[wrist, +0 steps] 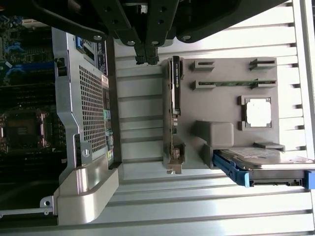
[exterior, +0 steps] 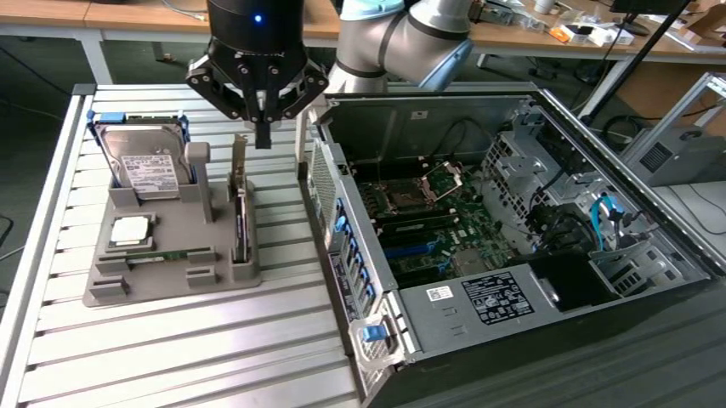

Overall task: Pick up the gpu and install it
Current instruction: 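Reach for the gpu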

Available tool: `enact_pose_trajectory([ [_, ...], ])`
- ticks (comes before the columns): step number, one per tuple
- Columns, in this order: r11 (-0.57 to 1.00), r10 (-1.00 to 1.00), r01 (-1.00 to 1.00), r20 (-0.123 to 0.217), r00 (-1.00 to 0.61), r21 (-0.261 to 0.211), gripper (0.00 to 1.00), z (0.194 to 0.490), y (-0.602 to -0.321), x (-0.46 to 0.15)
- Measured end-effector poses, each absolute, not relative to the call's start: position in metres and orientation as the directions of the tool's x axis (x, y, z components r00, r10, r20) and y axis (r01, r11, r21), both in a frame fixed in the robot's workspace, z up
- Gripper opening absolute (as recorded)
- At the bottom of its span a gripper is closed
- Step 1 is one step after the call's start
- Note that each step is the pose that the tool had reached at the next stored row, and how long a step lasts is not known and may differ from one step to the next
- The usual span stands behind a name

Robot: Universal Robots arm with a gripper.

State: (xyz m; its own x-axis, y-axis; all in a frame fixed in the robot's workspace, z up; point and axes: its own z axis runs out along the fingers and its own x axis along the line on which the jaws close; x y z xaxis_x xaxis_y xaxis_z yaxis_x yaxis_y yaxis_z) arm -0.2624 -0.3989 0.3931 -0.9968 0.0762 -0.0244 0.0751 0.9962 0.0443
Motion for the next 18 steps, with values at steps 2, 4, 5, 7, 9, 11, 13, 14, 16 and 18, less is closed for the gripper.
enact_pose_trajectory([
  [2,0.996,0.076,0.075,-0.024,-0.997,0.044,0.11,0.3931,-0.3989,-0.2634],
  [4,0.996,0.076,0.075,-0.024,-0.997,0.044,0.11,0.3931,-0.3989,-0.2642],
  [5,0.996,0.076,0.075,-0.025,-0.997,0.044,0.11,0.3931,-0.3989,-0.2646],
  [7,0.996,0.076,0.075,-0.024,-0.997,0.044,0.11,0.3931,-0.3989,-0.2655],
  [9,0.996,0.076,0.075,-0.024,-0.997,0.044,0.11,0.3931,-0.3989,-0.2664],
  [11,0.996,0.076,0.075,-0.024,-0.997,0.044,0.11,0.3931,-0.3989,-0.2675],
  [13,0.996,0.076,0.075,-0.024,-0.997,0.044,0.11,0.3931,-0.3989,-0.2685],
  [14,0.996,0.076,0.075,-0.025,-0.997,0.044,0.11,0.3930,-0.3989,-0.2689],
  [16,0.996,0.076,0.075,-0.024,-0.997,0.044,0.11,0.3930,-0.3989,-0.2698],
  [18,0.996,0.076,0.075,-0.024,-0.997,0.044,0.11,0.3930,-0.3990,-0.2707],
])
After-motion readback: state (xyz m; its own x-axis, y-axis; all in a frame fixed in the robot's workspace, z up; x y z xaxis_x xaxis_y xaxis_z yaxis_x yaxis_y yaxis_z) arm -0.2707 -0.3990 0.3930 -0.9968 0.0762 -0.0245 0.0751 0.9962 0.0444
